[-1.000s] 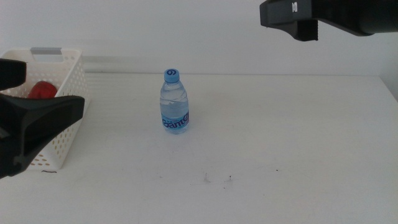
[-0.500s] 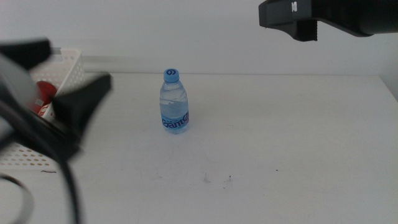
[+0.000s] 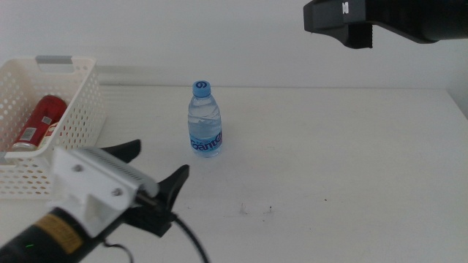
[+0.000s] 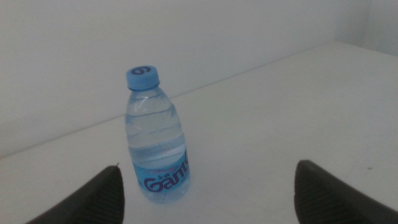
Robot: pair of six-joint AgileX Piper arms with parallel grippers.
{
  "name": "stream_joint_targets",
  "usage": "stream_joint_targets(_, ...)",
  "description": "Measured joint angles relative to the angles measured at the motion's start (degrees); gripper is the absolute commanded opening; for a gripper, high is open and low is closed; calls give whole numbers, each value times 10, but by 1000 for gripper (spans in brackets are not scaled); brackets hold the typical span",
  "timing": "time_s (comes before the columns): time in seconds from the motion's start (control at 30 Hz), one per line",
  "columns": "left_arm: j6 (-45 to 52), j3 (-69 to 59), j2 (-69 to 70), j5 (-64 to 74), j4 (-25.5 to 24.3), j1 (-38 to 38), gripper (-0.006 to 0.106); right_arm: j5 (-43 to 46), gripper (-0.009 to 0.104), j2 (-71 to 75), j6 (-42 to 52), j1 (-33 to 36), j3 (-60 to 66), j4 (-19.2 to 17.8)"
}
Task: Use arms to grab the bottles and put them into the dustbin to the left of the table.
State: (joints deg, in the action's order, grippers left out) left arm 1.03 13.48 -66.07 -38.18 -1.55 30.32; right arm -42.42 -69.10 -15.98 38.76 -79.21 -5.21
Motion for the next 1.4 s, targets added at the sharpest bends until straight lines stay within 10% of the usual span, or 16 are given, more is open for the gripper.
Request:
stream_joint_targets(0.37, -24, 82, -376, -291, 29, -39, 93, 0, 88, 0, 0, 0, 0, 1)
stream_joint_targets(1.13, -25, 427, -590, -130, 1, -58, 91, 0, 88, 0, 0, 0, 0, 2)
stream_joint_targets(1.23, -18, 428, -593, -126, 15, -59, 72, 0, 88, 0, 0, 0, 0, 2)
stream_joint_targets(1.4, -19, 380, -520, -45, -23, -63, 9, 0, 88, 0, 0, 0, 0, 2)
